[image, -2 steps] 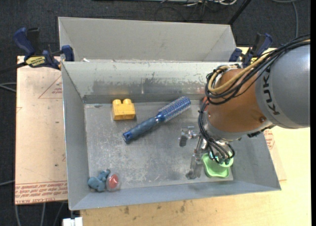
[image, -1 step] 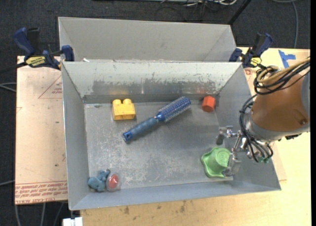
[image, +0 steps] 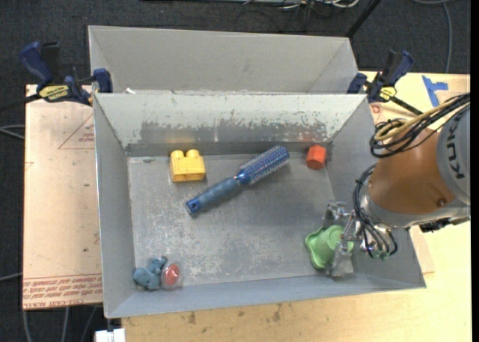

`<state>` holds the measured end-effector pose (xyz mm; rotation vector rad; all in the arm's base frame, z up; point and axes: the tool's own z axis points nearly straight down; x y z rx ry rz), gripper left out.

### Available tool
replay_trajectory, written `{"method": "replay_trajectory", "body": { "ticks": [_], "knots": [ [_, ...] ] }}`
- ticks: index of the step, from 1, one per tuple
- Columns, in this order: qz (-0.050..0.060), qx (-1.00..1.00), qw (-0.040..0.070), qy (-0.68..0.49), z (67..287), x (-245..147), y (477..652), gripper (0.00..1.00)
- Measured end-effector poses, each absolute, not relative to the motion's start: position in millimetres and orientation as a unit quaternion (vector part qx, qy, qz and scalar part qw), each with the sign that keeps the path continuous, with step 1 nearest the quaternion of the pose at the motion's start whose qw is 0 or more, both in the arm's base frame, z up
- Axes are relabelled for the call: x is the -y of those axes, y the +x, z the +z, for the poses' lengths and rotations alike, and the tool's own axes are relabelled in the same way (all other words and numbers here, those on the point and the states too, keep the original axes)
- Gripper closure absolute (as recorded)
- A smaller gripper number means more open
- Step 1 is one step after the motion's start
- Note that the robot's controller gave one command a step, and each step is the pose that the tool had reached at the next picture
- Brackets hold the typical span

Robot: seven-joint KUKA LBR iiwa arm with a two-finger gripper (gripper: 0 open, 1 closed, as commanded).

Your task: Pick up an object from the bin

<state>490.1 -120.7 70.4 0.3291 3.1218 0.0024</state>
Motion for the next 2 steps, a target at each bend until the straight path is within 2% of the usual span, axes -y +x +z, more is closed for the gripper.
{"method": "replay_trajectory", "body": {
  "ticks": [1, 2],
  "knots": [
    [0.000, -0.995, 0.004, 0.104, 74.0, 120.9, 491.5, 1.00],
    [0.000, -0.996, 0.005, 0.087, 205.1, 117.0, 493.1, 1.00]
  ]
}}
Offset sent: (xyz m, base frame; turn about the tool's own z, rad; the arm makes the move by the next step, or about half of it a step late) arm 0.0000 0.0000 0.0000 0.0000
